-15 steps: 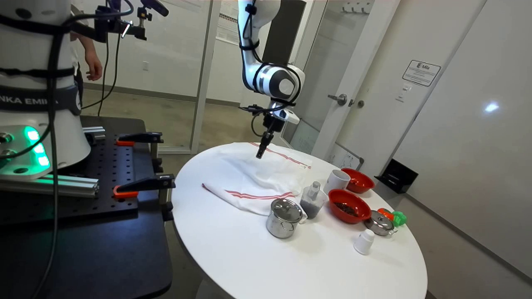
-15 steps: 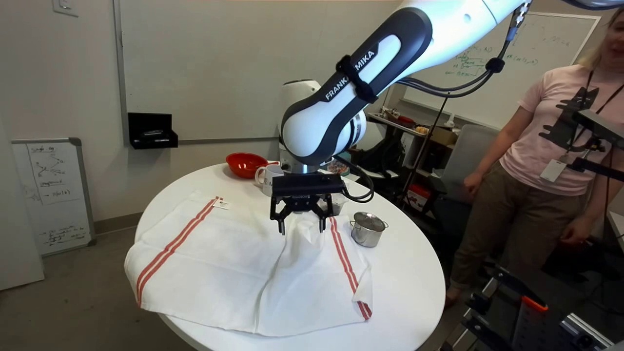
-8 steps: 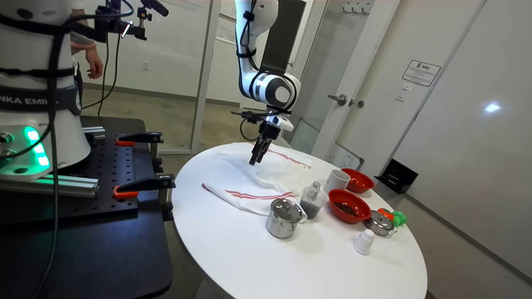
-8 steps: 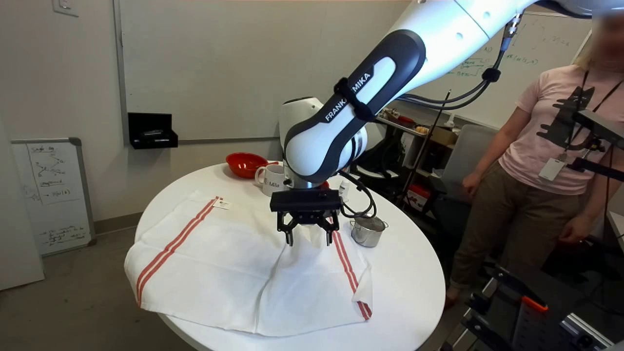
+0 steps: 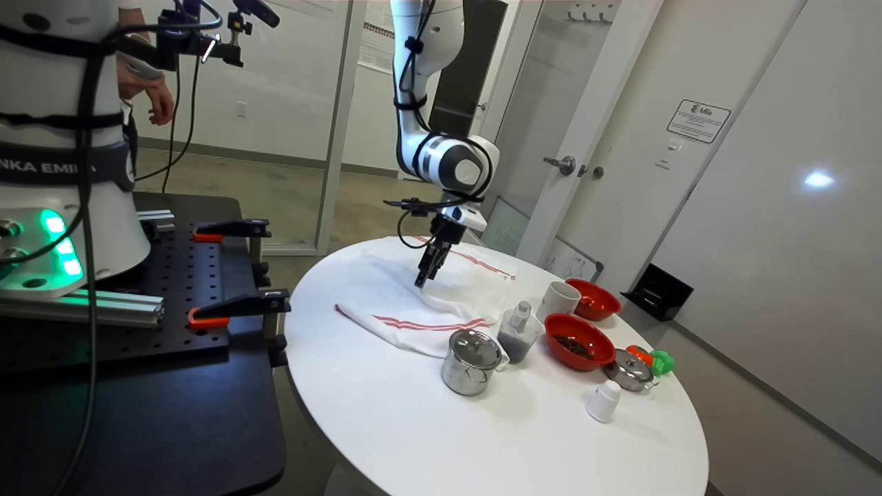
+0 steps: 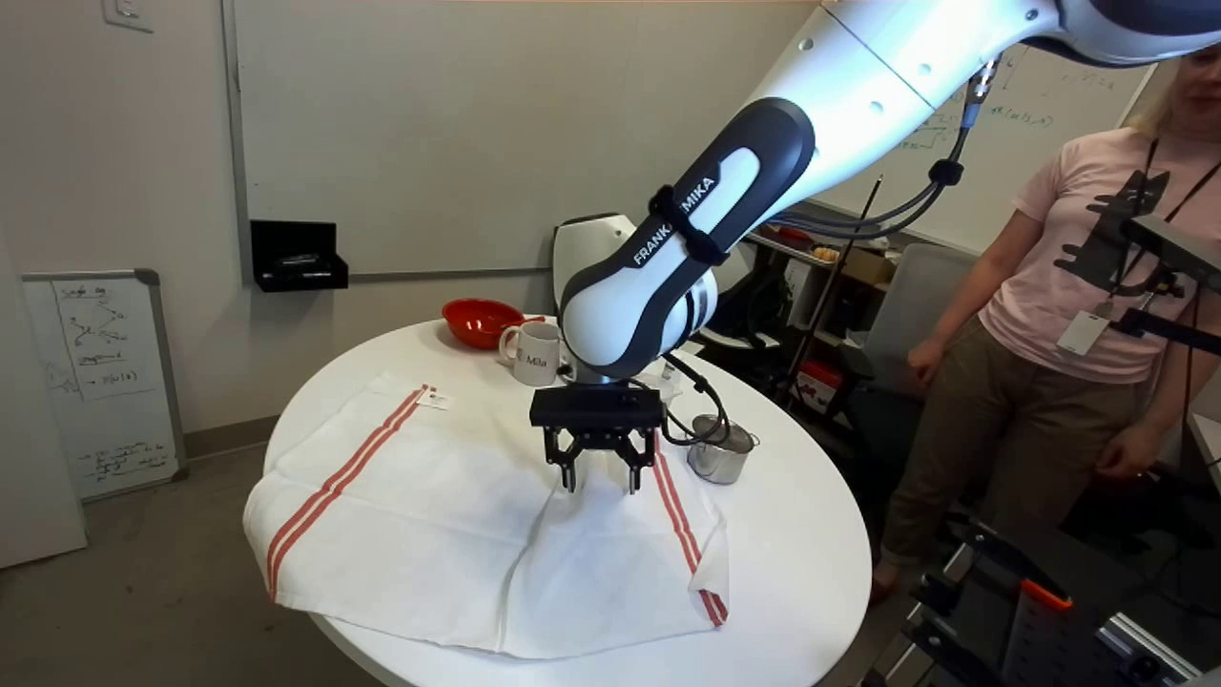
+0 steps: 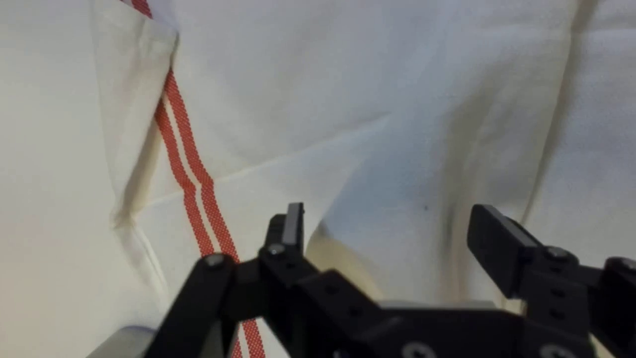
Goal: Scrunch up the towel on the table
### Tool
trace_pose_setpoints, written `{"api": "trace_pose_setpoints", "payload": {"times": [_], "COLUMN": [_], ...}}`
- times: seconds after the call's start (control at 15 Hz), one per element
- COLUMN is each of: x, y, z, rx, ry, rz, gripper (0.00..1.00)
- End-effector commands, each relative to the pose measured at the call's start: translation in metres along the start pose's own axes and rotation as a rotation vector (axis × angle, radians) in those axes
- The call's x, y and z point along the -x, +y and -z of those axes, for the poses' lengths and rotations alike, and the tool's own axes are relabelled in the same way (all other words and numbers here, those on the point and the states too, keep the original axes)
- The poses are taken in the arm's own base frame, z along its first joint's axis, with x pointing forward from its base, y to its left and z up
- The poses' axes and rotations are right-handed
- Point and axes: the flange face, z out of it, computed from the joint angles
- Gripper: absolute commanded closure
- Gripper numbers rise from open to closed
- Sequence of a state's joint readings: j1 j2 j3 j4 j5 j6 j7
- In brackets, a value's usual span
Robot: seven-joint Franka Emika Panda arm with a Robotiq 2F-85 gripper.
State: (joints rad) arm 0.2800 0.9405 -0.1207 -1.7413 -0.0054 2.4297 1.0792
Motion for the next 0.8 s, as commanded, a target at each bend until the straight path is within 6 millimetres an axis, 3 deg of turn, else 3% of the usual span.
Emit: {"api": "trace_pose_setpoints", "payload": {"times": [0.0, 0.4, 0.53, 0.73], "x": [-0.008, -0.01, -0.01, -0.012], "y": [-0.009, -0.013, -0.014, -0.012], "z": [-0.001, 0.007, 0.015, 0.044], "rx": [-0.046, -0.098, -0.115, -0.162], "ry": [-0.01, -0.031, -0.051, -0.061], "rz": [-0.007, -0.044, -0.076, -0.119], "gripper": [0.47, 0.95, 1.0, 1.0]}}
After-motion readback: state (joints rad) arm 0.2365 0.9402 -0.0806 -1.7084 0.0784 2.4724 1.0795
